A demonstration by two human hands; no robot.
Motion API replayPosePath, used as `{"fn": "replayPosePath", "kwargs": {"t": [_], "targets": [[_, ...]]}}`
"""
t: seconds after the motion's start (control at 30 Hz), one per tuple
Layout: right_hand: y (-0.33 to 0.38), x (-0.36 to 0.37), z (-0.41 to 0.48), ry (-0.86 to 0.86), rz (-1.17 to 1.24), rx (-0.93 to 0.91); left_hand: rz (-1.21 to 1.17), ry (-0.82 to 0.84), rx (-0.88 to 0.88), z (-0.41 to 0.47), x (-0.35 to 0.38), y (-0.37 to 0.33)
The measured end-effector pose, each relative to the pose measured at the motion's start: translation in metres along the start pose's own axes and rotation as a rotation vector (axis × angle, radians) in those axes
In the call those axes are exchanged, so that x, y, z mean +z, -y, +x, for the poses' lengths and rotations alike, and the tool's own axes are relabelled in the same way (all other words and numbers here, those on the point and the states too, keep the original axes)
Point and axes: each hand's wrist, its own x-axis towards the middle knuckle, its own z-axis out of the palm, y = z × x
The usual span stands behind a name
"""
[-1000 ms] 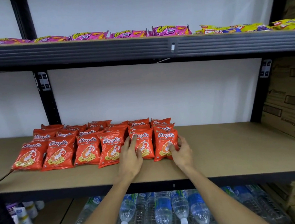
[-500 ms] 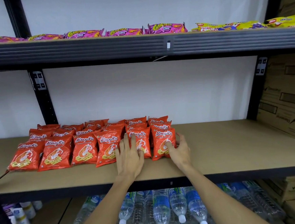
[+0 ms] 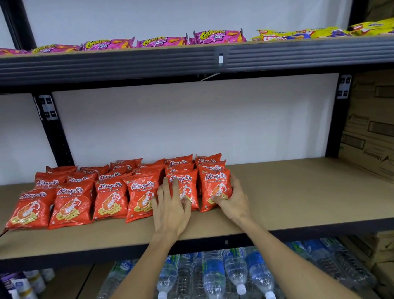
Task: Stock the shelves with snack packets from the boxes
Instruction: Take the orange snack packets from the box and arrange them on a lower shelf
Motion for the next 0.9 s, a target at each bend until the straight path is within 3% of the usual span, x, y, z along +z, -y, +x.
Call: {"fn": "replayPosePath", "kwargs": {"t": [0.33, 0.5, 0.9], "targets": [[0.010, -0.014, -0.013, -0.062, 0.057, -0.002, -0.011, 0.003, -0.008, 0.000, -0.009, -0.004], [0.006, -0.044, -0.023, -0.202, 0.000, -0.066, 0.010, -0.037, 0.132, -0.002, -0.020, -0.021], [-0.039, -0.197, -0.086, -0.412, -0.001, -0.091, -0.171, 0.048, 0.592, -0.034, -0.028, -0.215]]}}
